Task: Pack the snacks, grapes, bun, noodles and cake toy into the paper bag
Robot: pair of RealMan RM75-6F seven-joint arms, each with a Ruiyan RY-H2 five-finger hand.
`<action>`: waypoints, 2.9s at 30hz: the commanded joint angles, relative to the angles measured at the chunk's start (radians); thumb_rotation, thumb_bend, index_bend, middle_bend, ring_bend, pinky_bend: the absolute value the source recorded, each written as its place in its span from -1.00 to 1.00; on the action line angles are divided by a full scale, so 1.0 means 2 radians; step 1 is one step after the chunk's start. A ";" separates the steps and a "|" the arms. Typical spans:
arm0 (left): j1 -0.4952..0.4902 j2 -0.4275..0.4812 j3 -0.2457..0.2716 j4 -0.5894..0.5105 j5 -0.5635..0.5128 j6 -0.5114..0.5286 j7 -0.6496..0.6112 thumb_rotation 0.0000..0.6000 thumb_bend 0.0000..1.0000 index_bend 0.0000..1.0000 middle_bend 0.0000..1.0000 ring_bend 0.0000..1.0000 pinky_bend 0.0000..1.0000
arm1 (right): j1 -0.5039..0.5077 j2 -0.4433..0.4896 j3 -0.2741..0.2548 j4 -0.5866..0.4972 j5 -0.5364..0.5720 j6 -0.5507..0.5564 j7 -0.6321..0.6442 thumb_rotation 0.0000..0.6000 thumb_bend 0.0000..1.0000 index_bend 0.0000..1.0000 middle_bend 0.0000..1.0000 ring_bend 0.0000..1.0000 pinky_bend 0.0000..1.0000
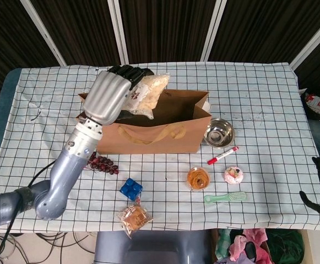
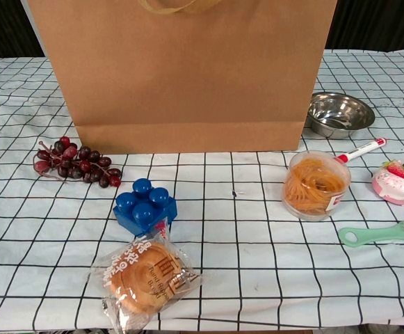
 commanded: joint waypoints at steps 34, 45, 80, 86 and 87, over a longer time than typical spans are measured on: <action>0.274 0.161 0.216 -0.091 0.191 0.108 -0.188 1.00 -1.00 -0.83 -0.75 -0.98 -0.63 | 0.002 -0.012 -0.003 -0.001 -0.006 0.002 -0.026 1.00 -0.62 -0.83 -0.83 -0.62 -0.50; 0.322 0.056 0.277 0.133 0.235 0.039 -0.376 1.00 -1.00 -0.83 -0.75 -0.95 -0.63 | 0.001 -0.014 -0.002 -0.001 -0.005 0.005 -0.031 1.00 -0.62 -0.83 -0.83 -0.62 -0.50; 0.232 -0.140 0.237 0.280 0.206 -0.105 -0.289 1.00 -0.71 -0.51 -0.40 -0.67 -0.51 | 0.001 -0.009 0.000 -0.002 -0.001 0.002 -0.015 1.00 -0.62 -0.83 -0.83 -0.62 -0.50; 0.236 -0.145 0.238 0.283 0.207 -0.095 -0.277 1.00 -0.67 -0.48 -0.33 -0.57 -0.42 | 0.000 -0.008 0.000 -0.002 -0.002 0.003 -0.012 1.00 -0.62 -0.83 -0.83 -0.61 -0.50; 0.237 -0.145 0.239 0.283 0.210 -0.092 -0.275 1.00 -0.66 -0.48 -0.33 -0.57 -0.42 | 0.000 -0.008 0.001 -0.002 -0.002 0.003 -0.012 1.00 -0.62 -0.83 -0.83 -0.61 -0.50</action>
